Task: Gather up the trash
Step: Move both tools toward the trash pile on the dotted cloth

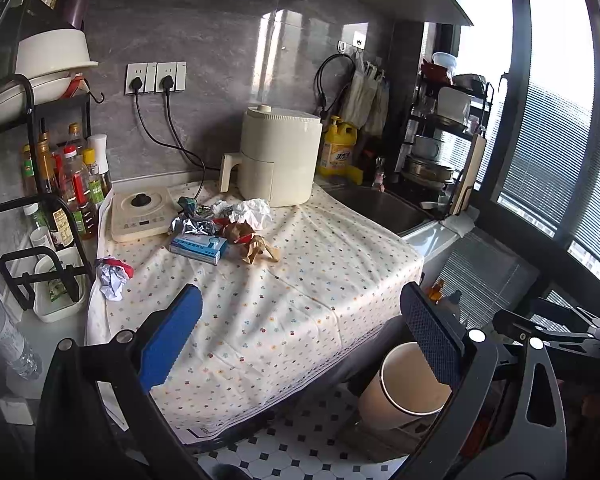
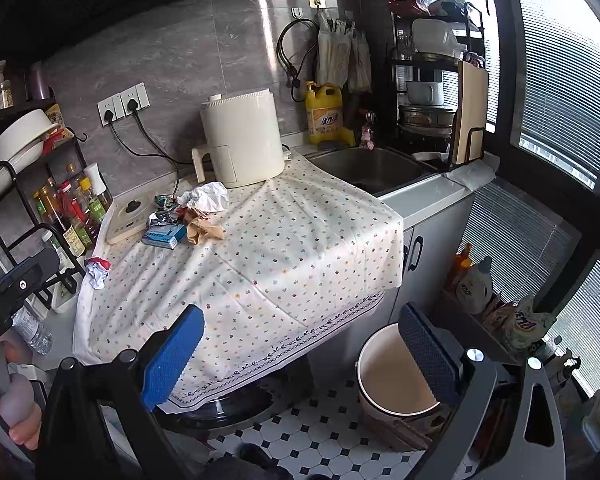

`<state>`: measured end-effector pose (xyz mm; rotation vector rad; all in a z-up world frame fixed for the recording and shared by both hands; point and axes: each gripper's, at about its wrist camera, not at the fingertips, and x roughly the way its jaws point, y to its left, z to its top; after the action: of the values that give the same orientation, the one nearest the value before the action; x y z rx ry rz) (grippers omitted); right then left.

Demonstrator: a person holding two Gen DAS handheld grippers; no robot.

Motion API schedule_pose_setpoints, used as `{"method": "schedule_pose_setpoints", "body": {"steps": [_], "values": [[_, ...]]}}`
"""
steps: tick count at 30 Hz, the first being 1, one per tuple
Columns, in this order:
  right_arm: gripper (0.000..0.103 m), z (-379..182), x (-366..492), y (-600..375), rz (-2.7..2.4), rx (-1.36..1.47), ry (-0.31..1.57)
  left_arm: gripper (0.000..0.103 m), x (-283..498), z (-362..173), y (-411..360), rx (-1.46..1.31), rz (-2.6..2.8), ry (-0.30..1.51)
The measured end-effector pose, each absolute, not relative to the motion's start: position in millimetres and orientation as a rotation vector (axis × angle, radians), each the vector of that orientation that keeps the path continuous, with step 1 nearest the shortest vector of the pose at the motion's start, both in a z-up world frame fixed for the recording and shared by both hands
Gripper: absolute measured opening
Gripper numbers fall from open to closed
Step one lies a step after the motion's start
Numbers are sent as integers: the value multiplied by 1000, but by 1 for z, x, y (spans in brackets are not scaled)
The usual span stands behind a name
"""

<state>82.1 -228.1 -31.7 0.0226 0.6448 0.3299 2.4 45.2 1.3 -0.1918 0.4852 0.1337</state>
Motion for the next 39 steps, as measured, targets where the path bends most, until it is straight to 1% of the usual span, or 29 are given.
{"method": "schedule_pose_setpoints", "body": {"steps": [24, 32, 39], "values": [[95, -32, 83, -234, 355, 21, 678, 98, -7, 1, 37, -220, 166, 489], [95, -39, 102, -209, 388, 23, 706, 98, -9, -8, 69, -263, 249, 512], [95, -44, 133, -168, 444, 2, 718, 98, 4, -21, 110, -286, 331, 528]]}}
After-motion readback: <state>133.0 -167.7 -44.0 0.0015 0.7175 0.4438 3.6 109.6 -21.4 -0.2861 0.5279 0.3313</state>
